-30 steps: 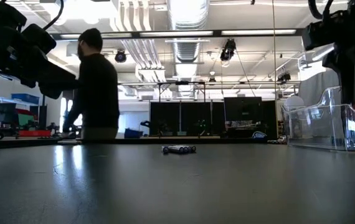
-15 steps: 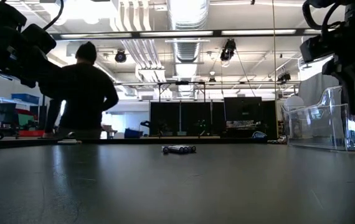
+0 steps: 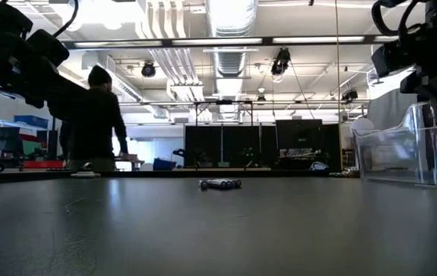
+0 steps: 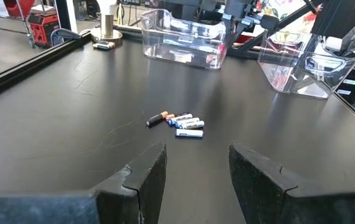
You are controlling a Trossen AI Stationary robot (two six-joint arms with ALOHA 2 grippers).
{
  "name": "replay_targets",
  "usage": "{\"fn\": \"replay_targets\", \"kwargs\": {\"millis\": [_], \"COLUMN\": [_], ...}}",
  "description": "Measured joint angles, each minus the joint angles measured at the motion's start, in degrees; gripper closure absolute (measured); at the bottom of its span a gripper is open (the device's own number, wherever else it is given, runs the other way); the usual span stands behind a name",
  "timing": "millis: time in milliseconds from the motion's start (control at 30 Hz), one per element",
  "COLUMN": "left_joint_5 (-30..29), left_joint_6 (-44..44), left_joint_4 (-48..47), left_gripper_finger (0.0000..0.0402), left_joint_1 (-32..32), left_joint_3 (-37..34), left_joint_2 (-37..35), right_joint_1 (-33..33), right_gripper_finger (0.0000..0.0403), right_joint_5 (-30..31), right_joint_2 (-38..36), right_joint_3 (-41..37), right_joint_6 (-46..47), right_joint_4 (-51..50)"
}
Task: Sort batteries
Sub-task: Move the top transparent bin to the top left
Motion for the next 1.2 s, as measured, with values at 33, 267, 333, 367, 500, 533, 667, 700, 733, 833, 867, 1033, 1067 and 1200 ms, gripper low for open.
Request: {"fn": "replay_targets", "kwargs": {"millis": [33,267,333,367,500,533,667,700,733,833,867,1033,1067,1200], "left_joint_5": [0.0,0.0,0.0,0.0,0.0,0.0,0.0,0.0,0.0,0.0,0.0,0.0,0.0,0.0], "left_joint_6": [0.0,0.0,0.0,0.0,0.0,0.0,0.0,0.0,0.0,0.0,0.0,0.0,0.0,0.0], "left_joint_4": [0.0,0.0,0.0,0.0,0.0,0.0,0.0,0.0,0.0,0.0,0.0,0.0,0.0,0.0], "left_gripper_finger": [0.0246,0.0246,0.0246,0.0246,0.0246,0.0246,0.0246,0.0246,0.0246,0.0246,0.0246,0.0246,0.0246,0.0246], "left_joint_1": [0.0,0.0,0.0,0.0,0.0,0.0,0.0,0.0,0.0,0.0,0.0,0.0,0.0,0.0], "left_joint_3": [0.0,0.0,0.0,0.0,0.0,0.0,0.0,0.0,0.0,0.0,0.0,0.0,0.0,0.0], "left_joint_2": [0.0,0.0,0.0,0.0,0.0,0.0,0.0,0.0,0.0,0.0,0.0,0.0,0.0,0.0], "right_joint_1": [0.0,0.0,0.0,0.0,-1.4,-2.0,-5.5,-6.4,-7.4,-10.2,-11.0,-14.6,-15.4,-18.4], "right_gripper_finger": [0.0389,0.0392,0.0391,0.0391,0.039,0.039,0.039,0.039,0.039,0.039,0.039,0.039,0.039,0.039], "right_joint_5": [-0.1,0.3,1.1,2.1,4.9,5.1,5.4,5.5,5.5,5.5,5.6,7.0,7.7,10.7], "right_joint_2": [0.0,0.0,0.4,0.9,5.3,7.0,15.2,17.4,19.4,25.2,27.0,34.5,35.6,40.3], "right_joint_3": [0.7,8.1,10.7,12.2,20.0,22.1,31.1,33.5,35.9,44.2,47.2,61.0,63.4,71.5], "right_joint_6": [0.1,-0.1,0.0,0.2,-3.2,-4.9,-12.4,-14.5,-16.5,-22.7,-25.0,-33.9,-35.1,-40.1], "right_joint_4": [0.0,-1.2,-1.6,-2.1,-3.2,-3.3,-3.5,-3.7,-3.9,-5.3,-6.1,-12.0,-12.9,-13.7]}}
